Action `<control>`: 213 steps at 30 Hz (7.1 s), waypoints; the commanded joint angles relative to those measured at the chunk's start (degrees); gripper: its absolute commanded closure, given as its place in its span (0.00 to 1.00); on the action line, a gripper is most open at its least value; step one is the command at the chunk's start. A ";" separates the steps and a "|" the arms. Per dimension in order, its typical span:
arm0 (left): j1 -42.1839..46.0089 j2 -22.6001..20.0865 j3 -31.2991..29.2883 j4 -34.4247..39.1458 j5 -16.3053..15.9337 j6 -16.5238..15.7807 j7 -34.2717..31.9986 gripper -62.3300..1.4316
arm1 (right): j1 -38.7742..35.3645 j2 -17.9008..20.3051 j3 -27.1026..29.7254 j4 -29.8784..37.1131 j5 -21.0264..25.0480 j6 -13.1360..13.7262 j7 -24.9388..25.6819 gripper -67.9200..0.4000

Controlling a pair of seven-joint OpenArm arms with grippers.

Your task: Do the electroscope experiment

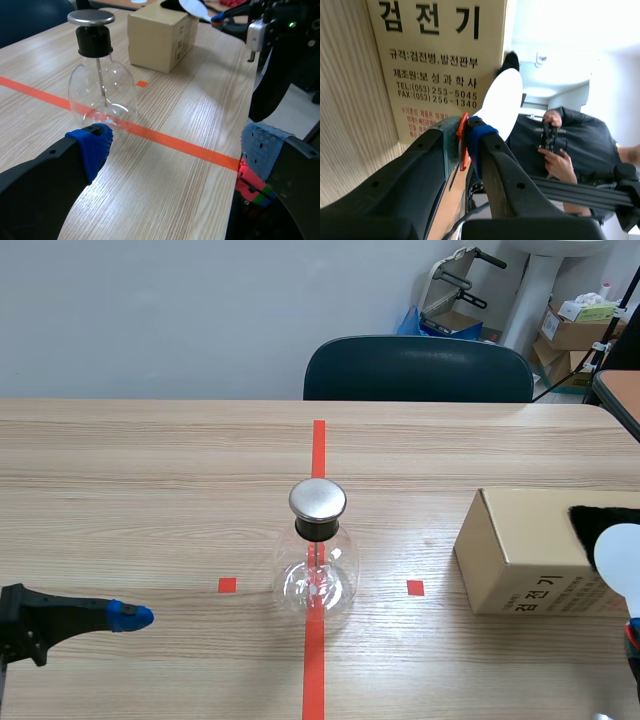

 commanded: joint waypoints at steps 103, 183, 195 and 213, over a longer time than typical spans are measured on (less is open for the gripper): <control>-14.97 28.59 -1.33 -17.40 2.69 18.03 20.55 0.87 | -0.13 2.08 -41.81 23.71 -14.45 4.81 -40.72 0.98; -14.84 28.59 -1.33 -17.40 2.69 18.05 20.72 0.87 | -0.11 2.27 -41.83 23.71 -14.45 5.81 -39.28 0.98; -14.84 28.59 -1.33 -17.40 2.69 18.05 20.72 0.87 | -0.11 2.56 -41.83 23.71 -14.45 5.84 -39.12 0.98; -14.86 28.59 -1.33 -17.40 2.69 18.05 20.72 0.88 | -0.11 3.04 -41.77 23.71 -14.45 5.81 -26.05 0.98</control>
